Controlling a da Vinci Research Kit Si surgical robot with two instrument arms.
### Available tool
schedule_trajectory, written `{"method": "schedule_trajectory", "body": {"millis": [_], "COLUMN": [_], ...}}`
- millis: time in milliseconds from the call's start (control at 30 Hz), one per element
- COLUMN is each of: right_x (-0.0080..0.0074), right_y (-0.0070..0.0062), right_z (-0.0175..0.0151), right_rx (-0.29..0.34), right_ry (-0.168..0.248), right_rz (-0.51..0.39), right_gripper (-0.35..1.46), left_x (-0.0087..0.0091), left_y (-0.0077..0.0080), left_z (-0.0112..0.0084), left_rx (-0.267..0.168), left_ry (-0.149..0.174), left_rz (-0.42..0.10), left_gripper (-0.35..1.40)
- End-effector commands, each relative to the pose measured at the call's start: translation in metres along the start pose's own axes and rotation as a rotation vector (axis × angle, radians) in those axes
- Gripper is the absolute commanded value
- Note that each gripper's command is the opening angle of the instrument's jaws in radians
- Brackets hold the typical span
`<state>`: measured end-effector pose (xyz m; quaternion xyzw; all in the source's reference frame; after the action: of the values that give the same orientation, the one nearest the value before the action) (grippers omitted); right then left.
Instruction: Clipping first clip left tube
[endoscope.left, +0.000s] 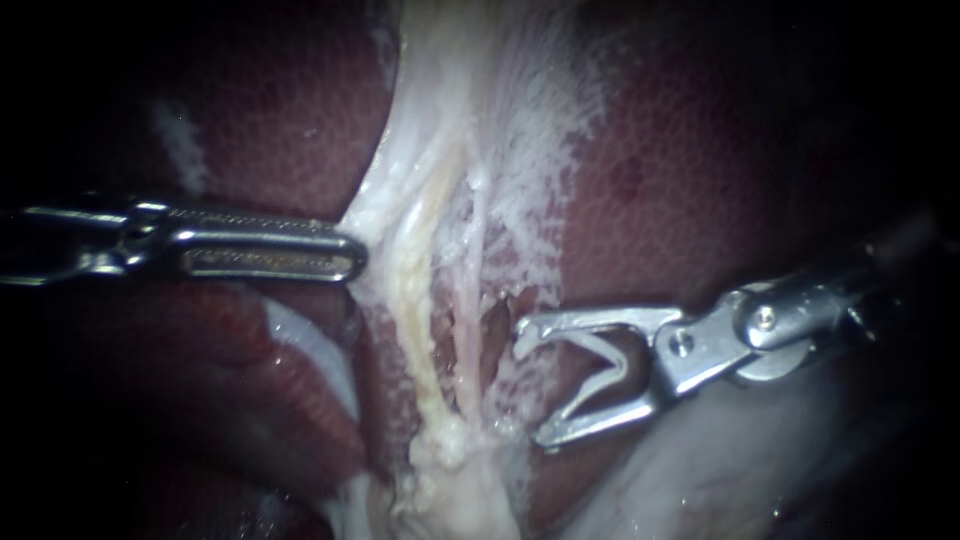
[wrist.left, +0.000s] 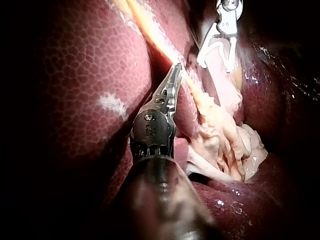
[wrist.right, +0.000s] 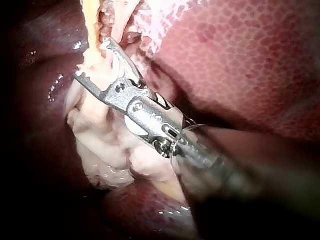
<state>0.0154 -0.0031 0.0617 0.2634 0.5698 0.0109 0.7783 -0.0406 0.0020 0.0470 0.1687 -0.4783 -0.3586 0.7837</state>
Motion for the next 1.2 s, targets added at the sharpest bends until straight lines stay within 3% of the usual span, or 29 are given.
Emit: {"method": "schedule_trajectory", "body": {"millis": [33,267,533,1200], "right_x": [-0.0002,-0.0021,-0.003,-0.0024], "right_y": [0.0,0.0007,0.002,0.0026], "right_z": [0.0004,0.0035,0.0054,0.0095], "right_rx": [0.004,0.031,0.038,0.052], "right_ry": [-0.005,-0.019,-0.034,-0.041], "right_rz": [0.002,0.016,0.02,0.059], "right_gripper": [0.58,0.58,0.58,0.58], "left_x": [0.0,-0.0001,-0.0002,-0.0004], "left_y": [0.0,-0.0004,-0.0007,-0.0007], "left_z": [0.0,-0.0001,-0.0001,0.0001], "left_rx": [-0.001,-0.002,-0.004,-0.005], "left_ry": [0.0,0.0,0.0,0.0], "left_rz": [0.0,-0.001,-0.001,-0.002], "left_gripper": [-0.35,-0.35,-0.35,-0.35]}}
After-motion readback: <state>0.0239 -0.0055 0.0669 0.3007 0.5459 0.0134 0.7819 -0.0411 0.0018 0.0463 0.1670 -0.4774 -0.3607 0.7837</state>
